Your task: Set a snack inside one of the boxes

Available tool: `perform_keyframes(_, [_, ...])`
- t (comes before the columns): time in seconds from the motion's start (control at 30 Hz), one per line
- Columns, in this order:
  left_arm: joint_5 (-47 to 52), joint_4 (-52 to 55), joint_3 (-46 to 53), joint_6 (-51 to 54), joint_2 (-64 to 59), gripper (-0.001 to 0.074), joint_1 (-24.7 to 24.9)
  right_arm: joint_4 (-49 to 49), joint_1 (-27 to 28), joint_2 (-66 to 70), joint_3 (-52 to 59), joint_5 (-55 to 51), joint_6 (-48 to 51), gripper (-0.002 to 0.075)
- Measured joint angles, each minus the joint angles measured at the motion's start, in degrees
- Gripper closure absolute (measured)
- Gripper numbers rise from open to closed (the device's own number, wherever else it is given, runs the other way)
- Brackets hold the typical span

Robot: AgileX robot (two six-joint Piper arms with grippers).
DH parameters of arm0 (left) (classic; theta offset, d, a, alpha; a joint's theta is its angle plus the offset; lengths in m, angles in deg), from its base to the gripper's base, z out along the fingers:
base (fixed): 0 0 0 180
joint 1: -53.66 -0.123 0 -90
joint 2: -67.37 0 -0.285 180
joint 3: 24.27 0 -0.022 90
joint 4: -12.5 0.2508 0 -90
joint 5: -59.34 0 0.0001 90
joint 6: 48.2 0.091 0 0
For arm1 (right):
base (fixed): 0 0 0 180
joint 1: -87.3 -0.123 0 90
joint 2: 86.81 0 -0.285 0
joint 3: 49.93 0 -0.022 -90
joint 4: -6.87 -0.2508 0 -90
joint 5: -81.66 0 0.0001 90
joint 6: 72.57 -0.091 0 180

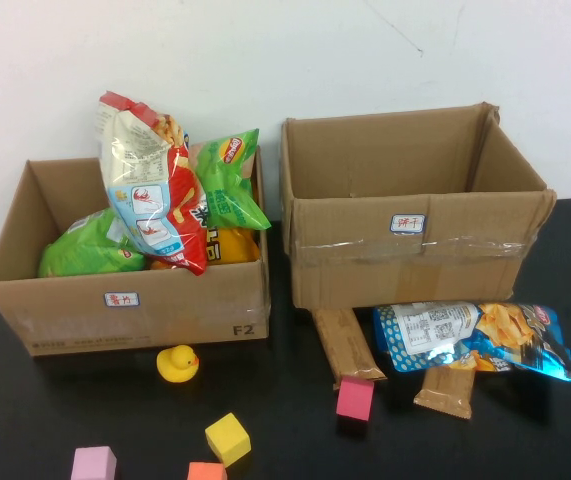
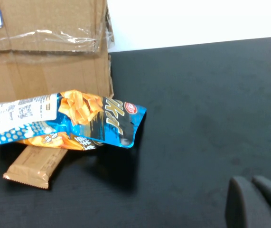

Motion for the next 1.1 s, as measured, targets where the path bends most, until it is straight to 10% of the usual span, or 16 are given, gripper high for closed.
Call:
perform_keyframes(0.23, [19.78,23.98,-21.11,7.31,-28.96,0.0738,5.11,0.00,0.00,0.00,0.00,0.00,0.00,0.0727])
perform_keyframes(0.63, [20.24,48.91,-38.64,-7.66,-60.16,0.0738,37.02,0.00,0.00,0.00,0.00,0.00,0.00,0.0727])
perform_keyframes(1.1, [19.33,50.15,-60.57,-16.79,-92.41,0.0736,44.44,0.00,0.00,0.00,0.00,0.00,0.00,0.0727])
